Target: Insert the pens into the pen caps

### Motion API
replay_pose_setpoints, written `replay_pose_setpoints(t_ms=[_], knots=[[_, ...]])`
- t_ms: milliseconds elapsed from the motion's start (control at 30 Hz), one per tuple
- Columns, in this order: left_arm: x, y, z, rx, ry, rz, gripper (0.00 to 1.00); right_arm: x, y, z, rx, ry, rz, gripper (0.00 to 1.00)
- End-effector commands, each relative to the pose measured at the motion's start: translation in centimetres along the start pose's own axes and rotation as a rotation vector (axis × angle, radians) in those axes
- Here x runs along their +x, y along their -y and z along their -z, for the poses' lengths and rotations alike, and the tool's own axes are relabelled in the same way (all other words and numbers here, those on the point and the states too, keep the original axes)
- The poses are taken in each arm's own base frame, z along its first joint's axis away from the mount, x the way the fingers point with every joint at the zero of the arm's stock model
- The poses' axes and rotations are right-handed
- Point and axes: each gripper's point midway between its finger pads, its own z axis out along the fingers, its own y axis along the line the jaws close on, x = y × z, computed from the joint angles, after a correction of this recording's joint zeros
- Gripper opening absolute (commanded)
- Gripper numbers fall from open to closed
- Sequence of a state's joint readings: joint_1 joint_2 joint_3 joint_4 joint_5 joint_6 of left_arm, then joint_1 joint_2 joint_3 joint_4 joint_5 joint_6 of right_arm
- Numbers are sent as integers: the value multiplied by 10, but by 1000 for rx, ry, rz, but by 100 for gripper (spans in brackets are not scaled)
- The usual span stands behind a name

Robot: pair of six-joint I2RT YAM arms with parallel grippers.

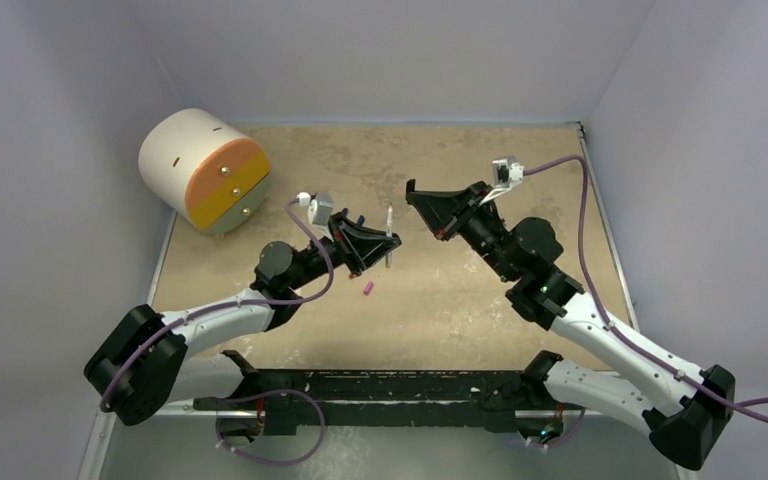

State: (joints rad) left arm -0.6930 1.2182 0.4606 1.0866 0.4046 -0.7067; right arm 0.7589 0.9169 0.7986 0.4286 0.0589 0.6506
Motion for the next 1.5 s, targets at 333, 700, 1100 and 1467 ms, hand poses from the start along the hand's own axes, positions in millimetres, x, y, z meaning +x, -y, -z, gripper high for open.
replay_pose_setpoints(t_ms=[333,700,1100,1467], knots=[[-14,35,-18,137,16,-62,0,-42,-49,-7,-201,120,31,0],[-24,41,-18,144,32,-85,0,-31,-44,-8,-201,97,34,0],[-34,50,-20,165,55,-91,0,-20,-34,-4,-179,81,41,0],[-34,52,-20,171,54,-90,0,-22,-32,-3,-170,90,44,0]])
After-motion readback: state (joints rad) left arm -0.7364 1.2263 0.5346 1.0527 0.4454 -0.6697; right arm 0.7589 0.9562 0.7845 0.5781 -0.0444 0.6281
